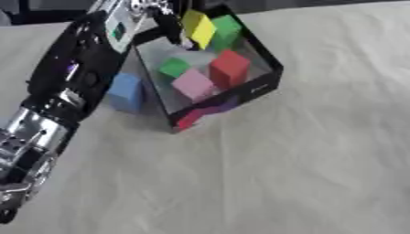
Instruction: Pick up objects on the table and place them in the box.
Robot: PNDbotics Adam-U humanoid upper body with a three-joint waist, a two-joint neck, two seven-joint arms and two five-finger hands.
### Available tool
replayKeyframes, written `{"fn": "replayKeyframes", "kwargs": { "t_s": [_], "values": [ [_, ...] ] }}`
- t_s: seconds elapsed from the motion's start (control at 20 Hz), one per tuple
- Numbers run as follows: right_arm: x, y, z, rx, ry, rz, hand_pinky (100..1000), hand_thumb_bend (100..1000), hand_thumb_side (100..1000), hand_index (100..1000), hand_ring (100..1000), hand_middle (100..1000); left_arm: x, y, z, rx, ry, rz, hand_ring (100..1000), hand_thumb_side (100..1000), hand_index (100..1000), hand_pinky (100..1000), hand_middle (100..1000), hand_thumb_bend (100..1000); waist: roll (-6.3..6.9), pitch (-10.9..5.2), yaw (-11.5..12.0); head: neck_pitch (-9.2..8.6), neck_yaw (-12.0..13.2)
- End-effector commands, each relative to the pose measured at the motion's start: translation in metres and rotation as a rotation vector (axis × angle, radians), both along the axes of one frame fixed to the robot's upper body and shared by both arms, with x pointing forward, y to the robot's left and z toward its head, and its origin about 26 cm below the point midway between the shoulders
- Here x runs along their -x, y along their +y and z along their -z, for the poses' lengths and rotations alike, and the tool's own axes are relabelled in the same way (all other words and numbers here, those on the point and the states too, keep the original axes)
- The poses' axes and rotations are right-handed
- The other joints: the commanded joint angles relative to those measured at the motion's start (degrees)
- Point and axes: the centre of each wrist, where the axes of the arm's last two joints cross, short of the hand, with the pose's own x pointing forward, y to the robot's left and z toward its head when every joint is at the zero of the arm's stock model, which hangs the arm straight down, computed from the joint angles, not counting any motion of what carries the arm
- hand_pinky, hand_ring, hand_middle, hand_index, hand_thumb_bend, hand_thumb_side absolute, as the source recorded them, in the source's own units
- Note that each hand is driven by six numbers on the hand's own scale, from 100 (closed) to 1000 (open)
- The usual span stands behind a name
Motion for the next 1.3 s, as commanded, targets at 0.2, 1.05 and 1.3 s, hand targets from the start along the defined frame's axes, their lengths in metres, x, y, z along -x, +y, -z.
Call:
{"fn": "replayKeyframes", "kwargs": {
  "t_s": [0.2, 1.05, 1.3],
  "values": [
    [0.002, -0.001, -0.012, 0.01, -0.03, -0.004, 737, 242, 564, 784, 792, 685, 0.0, -0.001, 0.0, 0.008, -0.089, 0.028, 813, 477, 910, 835, 831, 895, 0.18, -2.17, -0.3, -0.19, -0.3],
    [0.009, -0.017, -0.01, 0.04, -0.018, 0.048, 736, 249, 546, 781, 788, 680, 0.074, 0.075, -0.067, 0.176, -0.229, 0.096, 725, 453, 833, 768, 730, 730, 1.26, -2.39, 1.1, 0.45, -4.0],
    [0.011, -0.022, -0.01, 0.046, -0.019, 0.063, 736, 248, 548, 781, 788, 680, 0.1, 0.116, -0.083, 0.087, -0.1, 0.033, 755, 456, 849, 791, 752, 752, 1.19, -2.26, 1.2, 0.19, -4.3]
  ]
}}
